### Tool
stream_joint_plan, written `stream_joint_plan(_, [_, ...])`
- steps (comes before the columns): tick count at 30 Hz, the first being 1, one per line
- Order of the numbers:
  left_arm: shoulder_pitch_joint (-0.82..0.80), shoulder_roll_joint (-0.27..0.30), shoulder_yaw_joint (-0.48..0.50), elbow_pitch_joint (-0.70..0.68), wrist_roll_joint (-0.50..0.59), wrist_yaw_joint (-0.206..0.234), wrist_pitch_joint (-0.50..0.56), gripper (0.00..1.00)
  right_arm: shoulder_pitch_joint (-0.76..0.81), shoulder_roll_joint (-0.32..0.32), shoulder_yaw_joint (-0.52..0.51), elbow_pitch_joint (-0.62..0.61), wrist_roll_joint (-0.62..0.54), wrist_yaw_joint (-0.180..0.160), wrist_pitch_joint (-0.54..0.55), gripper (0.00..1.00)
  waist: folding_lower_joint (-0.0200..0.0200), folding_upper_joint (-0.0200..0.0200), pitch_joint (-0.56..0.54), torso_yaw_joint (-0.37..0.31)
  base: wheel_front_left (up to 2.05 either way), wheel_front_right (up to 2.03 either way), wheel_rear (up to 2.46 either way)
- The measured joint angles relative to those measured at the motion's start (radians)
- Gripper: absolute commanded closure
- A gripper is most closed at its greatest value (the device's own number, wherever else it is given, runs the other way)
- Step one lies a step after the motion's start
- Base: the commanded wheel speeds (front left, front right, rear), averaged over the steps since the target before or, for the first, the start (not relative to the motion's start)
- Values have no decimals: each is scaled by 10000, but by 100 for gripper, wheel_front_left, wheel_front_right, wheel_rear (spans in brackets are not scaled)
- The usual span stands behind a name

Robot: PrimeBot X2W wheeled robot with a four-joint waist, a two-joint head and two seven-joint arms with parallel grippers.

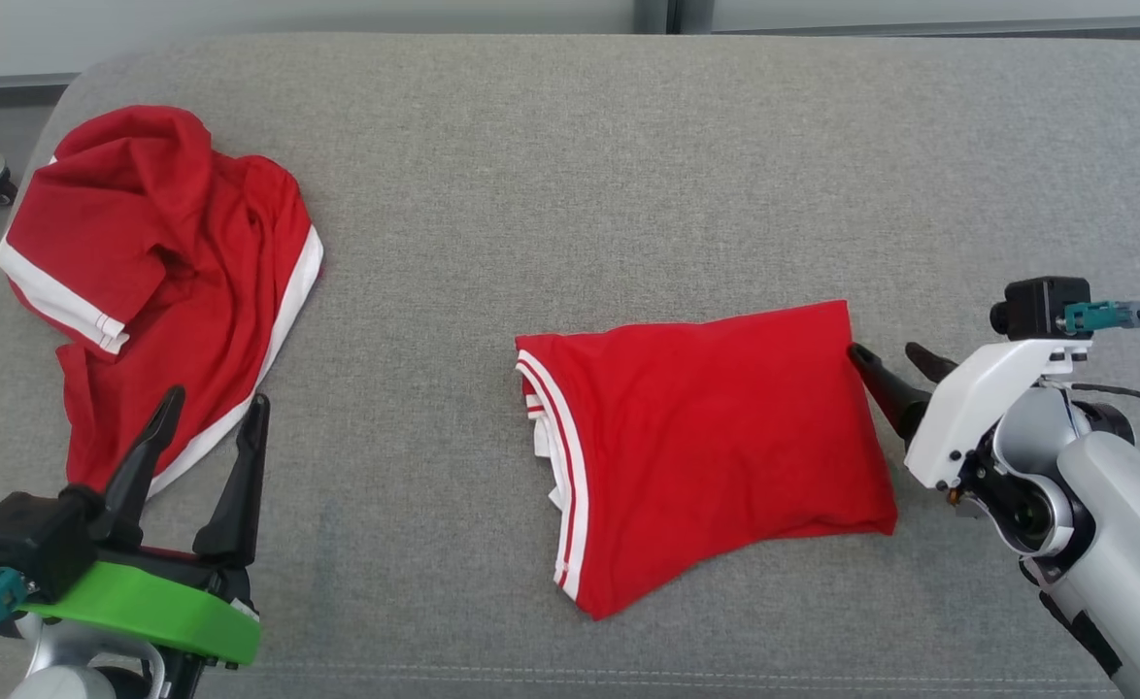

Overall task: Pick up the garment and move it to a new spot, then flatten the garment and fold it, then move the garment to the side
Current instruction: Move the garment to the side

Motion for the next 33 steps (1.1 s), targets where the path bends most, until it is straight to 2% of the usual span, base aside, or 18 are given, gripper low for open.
stream_joint_plan(8, [-9,0,-159,-63,46,0,44,0,423,2,-173,326,552,19,4,0,0,0,164,-59,0,0,0])
stream_joint_plan(15, [-25,-4,-209,-56,46,-2,88,0,511,180,-192,313,1060,389,109,0,0,0,281,45,0,0,0])
stream_joint_plan(23, [-44,-23,-244,15,46,-2,90,0,447,109,-12,685,1354,740,886,0,0,0,308,188,0,0,0])
stream_joint_plan(24, [-58,-31,-263,19,46,-4,90,0,403,98,17,727,1369,780,1011,43,0,0,308,205,0,0,0])
stream_joint_plan(25, [-89,-40,-305,19,46,-10,102,0,357,88,8,755,1446,782,1116,96,0,-1,311,224,0,0,0])
stream_joint_plan(26, [-159,-58,-376,15,46,-27,138,0,310,75,8,748,1567,888,1223,100,0,0,317,251,0,0,0])
stream_joint_plan(33, [-447,-123,-426,27,61,-121,176,0,-473,146,360,-69,1956,1714,2207,100,0,0,436,421,0,0,0])
